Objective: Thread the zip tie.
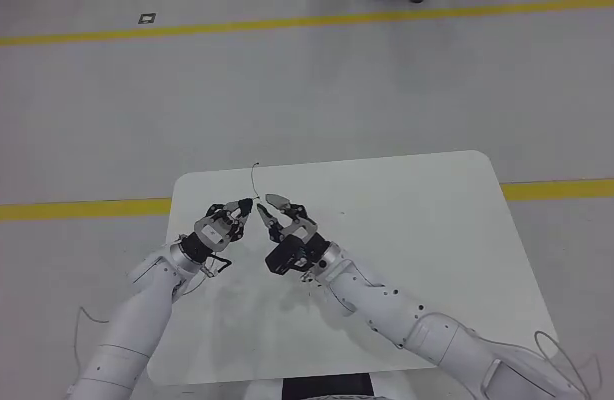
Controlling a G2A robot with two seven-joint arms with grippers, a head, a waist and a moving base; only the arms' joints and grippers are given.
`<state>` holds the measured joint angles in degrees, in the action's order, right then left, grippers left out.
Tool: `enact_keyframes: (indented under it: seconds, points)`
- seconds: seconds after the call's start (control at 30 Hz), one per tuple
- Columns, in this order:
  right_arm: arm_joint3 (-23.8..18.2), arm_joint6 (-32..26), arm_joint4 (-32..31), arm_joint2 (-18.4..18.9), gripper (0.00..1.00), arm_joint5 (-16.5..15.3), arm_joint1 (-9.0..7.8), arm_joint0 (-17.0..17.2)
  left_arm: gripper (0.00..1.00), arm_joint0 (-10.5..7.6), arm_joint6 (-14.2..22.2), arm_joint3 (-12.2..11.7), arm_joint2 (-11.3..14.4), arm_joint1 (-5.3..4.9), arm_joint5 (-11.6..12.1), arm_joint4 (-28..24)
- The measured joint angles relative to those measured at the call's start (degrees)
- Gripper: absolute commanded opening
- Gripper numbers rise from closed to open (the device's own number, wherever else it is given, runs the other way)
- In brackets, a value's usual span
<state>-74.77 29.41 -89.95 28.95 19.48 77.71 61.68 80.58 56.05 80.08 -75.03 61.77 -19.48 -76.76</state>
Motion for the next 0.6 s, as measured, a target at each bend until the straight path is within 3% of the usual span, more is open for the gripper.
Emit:
enact_keyframes:
  seconds: [0.23,0.47,0.6]
  points:
    - [0.66,0.28,0.00,-0.22,0.11,0.00,0.47,-0.31,0.00,0.00,0.00,0.00,0.00,0.00,0.00,0.00]
    - [1.18,0.18,0.00,-0.41,0.11,0.00,0.77,-0.60,0.00,0.00,0.00,0.00,0.00,0.00,0.00,0.00]
    - [1.41,0.06,0.00,-0.49,0.02,0.00,0.89,-0.71,0.00,0.00,0.00,0.00,0.00,0.00,0.00,0.00]
